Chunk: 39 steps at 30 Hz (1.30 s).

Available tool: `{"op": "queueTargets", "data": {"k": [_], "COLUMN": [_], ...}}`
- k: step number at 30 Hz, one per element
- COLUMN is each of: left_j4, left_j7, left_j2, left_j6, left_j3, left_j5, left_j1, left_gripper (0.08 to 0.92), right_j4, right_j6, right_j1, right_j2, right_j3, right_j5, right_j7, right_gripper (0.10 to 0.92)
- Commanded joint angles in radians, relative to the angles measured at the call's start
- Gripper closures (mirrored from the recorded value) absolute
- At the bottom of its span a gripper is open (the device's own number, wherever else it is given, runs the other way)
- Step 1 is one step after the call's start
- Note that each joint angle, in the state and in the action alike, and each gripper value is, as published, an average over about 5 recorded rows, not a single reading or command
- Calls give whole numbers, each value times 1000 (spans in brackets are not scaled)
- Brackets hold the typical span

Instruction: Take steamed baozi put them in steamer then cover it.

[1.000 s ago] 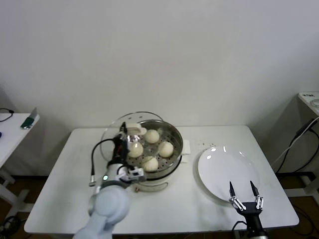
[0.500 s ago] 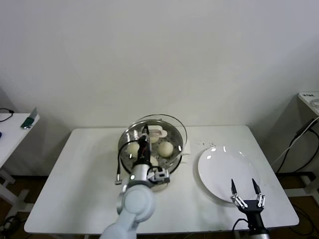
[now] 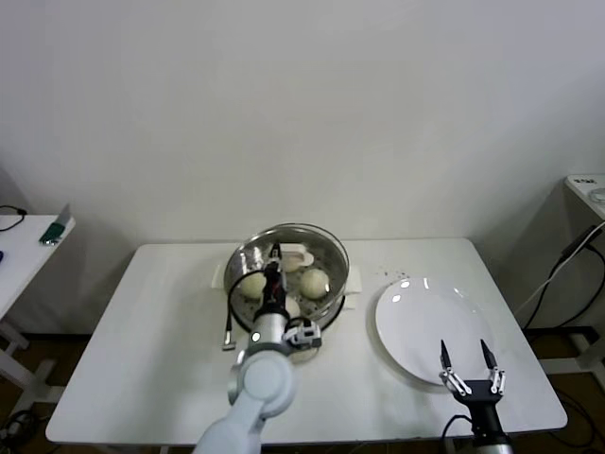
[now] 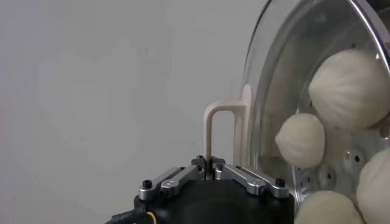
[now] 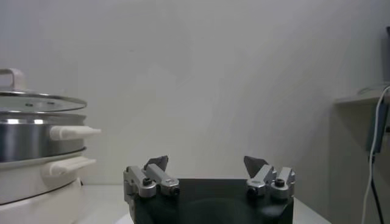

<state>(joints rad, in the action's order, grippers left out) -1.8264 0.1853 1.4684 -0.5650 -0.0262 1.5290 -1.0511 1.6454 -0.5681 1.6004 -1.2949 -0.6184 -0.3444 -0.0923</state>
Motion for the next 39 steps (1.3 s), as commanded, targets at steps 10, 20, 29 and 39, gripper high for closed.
{"op": "queueTargets", "data": {"k": [10, 20, 29, 39], "left_j4": [39, 34, -78, -273], "left_j7": [-23, -12, 33, 60], "left_j2": [8, 0, -44, -123], "left_j6": [-2, 18, 11, -42], "left_j3": [-14, -25, -1, 28], "left_j5": [0, -13, -103, -298], "left_j1": [-12, -13, -31, -78], "left_gripper": [861, 861, 710, 424], "right_j4": [-7, -4, -1, -1], "right_j6": [-5, -10, 0, 38], "right_j1": [-3, -3, -7, -14], "right_j2": [-3, -7, -10, -9], "right_j3": [-1, -1, 1, 7], "right_j5": [5, 17, 25, 42], "right_j7": [0, -1, -8, -25], "right_gripper": [203, 203, 203, 203]}}
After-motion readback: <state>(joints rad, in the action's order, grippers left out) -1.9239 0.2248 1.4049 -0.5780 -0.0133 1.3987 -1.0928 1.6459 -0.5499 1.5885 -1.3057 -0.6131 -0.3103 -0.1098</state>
